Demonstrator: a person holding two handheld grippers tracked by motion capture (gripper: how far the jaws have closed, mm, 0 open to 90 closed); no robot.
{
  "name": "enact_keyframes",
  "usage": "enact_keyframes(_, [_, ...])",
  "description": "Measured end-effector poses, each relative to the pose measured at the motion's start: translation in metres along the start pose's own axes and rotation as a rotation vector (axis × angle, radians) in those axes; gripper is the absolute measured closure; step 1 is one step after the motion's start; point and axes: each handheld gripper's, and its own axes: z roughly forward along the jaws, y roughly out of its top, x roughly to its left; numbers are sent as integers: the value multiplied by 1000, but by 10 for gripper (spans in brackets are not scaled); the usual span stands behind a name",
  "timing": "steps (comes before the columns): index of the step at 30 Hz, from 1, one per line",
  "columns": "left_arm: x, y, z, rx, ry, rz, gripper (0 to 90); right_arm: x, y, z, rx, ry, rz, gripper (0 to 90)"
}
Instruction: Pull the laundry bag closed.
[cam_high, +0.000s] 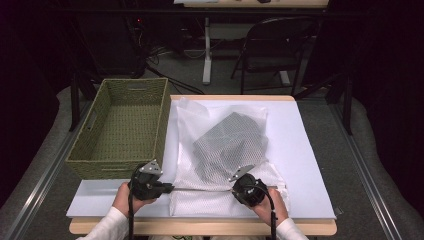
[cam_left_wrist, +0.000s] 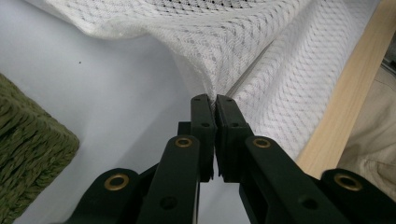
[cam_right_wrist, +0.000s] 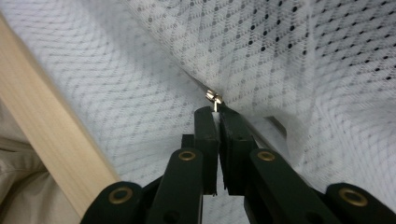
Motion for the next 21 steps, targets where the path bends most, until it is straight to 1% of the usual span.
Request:
enact_keyframes(1, [1, 0, 0, -4, -10, -10, 874, 2, 1, 0, -1, 6, -13, 870])
enact_keyframes(2, [0, 1, 0, 0, -19, -5, 873, 4, 2, 0, 3, 14, -19, 870])
enact_keyframes(3, [-1, 1, 0, 10, -19, -1, 873, 7, 2, 1, -2, 33, -20, 870])
enact_keyframes(4, [-3, 1, 1, 21, -20, 11, 871, 10, 3, 1, 7, 36, -38, 870])
enact_keyframes(5, [-5, 1, 2, 30, -23, 21, 869, 12, 4, 2, 7, 34, -46, 870])
enact_keyframes(6, [-6, 1, 2, 35, -18, 27, 866, 13, 5, 2, 9, 44, -47, 870])
enact_keyframes(7, [-7, 2, 3, 42, -18, 35, 859, 14, 5, 2, 11, 45, -53, 869])
enact_keyframes(11, [-7, 3, 1, 33, -17, 44, 838, 10, 5, 3, 7, 35, -32, 869])
enact_keyframes(12, [-7, 3, 1, 38, -14, 45, 839, 9, 5, 3, 10, 37, -27, 869])
enact_keyframes(16, [-1, 0, 3, 57, 14, 18, 868, 7, 7, 6, 11, 30, -28, 869])
enact_keyframes(18, [2, -2, 2, 58, 27, 3, 871, 7, 10, 9, 7, 37, -23, 869])
enact_keyframes(19, [4, -3, 1, 55, 39, -3, 872, 8, 11, 10, 6, 34, -31, 869])
enact_keyframes(20, [6, -4, -1, 53, 43, -5, 874, 8, 12, 11, 12, 33, -34, 870])
enact_keyframes(21, [8, -5, -1, 58, 38, -11, 876, 9, 13, 12, 18, 30, -32, 870])
